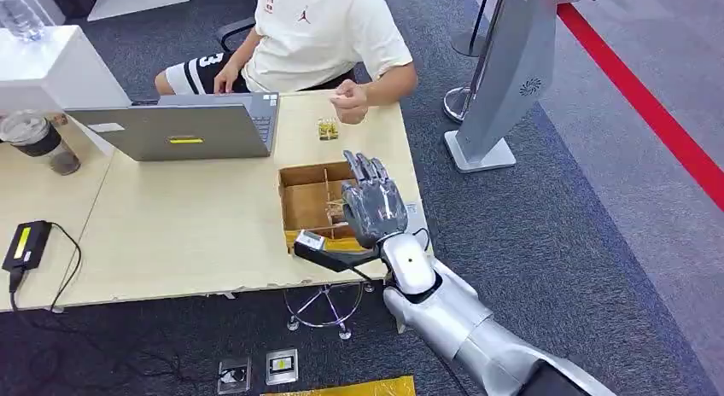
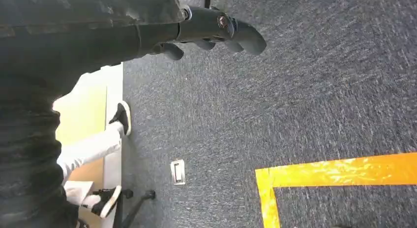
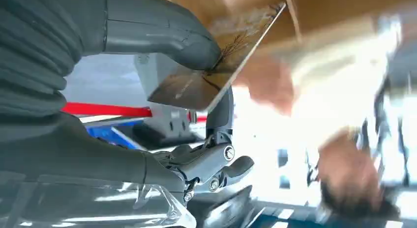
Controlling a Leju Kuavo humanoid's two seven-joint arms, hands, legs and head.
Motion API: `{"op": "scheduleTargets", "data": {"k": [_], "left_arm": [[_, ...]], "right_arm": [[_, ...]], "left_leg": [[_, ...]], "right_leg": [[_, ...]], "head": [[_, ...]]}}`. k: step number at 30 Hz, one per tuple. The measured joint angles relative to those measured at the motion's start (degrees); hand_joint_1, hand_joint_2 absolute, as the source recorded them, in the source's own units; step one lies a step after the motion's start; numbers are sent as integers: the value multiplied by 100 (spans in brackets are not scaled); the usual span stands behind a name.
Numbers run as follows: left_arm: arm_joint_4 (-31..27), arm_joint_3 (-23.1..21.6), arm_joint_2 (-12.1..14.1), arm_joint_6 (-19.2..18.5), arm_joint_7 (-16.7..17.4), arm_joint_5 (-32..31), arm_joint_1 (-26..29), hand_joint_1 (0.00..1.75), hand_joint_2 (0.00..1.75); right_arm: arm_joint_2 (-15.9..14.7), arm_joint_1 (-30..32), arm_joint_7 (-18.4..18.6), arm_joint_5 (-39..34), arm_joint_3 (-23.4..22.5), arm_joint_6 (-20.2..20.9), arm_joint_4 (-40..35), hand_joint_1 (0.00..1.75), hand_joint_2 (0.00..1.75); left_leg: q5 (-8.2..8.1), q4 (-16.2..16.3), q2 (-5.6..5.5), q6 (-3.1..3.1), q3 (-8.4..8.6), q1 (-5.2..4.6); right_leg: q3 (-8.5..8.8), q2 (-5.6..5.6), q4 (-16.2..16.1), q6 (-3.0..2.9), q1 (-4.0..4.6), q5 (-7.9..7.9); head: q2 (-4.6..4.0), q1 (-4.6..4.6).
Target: Pass the card to the sensor for recognition and then transmit it.
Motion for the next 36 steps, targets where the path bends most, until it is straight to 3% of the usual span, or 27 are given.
{"op": "scheduleTargets", "data": {"k": [2,6,11,19,31,36], "left_arm": [[0,20,-11,15,15,0,6,0,175],[0,24,-20,15,26,0,29,0,175],[0,24,-20,2,-87,-24,31,0,175],[0,26,-37,0,-127,-17,21,0,175],[0,29,-70,50,-90,-15,16,0,175],[0,29,-76,68,-81,-22,-16,0,175]], "right_arm": [[-68,24,42,2,-169,-110,-604,175,175],[-204,226,35,83,-532,-802,-1913,175,175],[-254,432,-614,322,-625,-754,-3145,175,175],[-114,445,-655,594,-525,-979,-3422,175,175],[15,260,-697,420,-444,-511,-3520,175,175],[254,-34,-734,498,-326,-398,-3004,175,175]], "left_leg": [[0,1,3,0,2,0],[0,0,2,0,1,0],[-3,-1,11,-3,1,0],[0,-2,10,-2,2,1],[0,-2,8,-2,-5,0],[3,-2,2,0,-2,1]], "right_leg": [[1,0,0,0,0,0],[4,0,-1,0,0,0],[3,1,-1,0,0,0],[2,1,3,-2,0,1],[2,0,5,-2,0,1],[1,-7,7,-5,1,2]], "head": [[0,2],[0,2],[0,4],[0,2],[0,4],[0,4]]}}
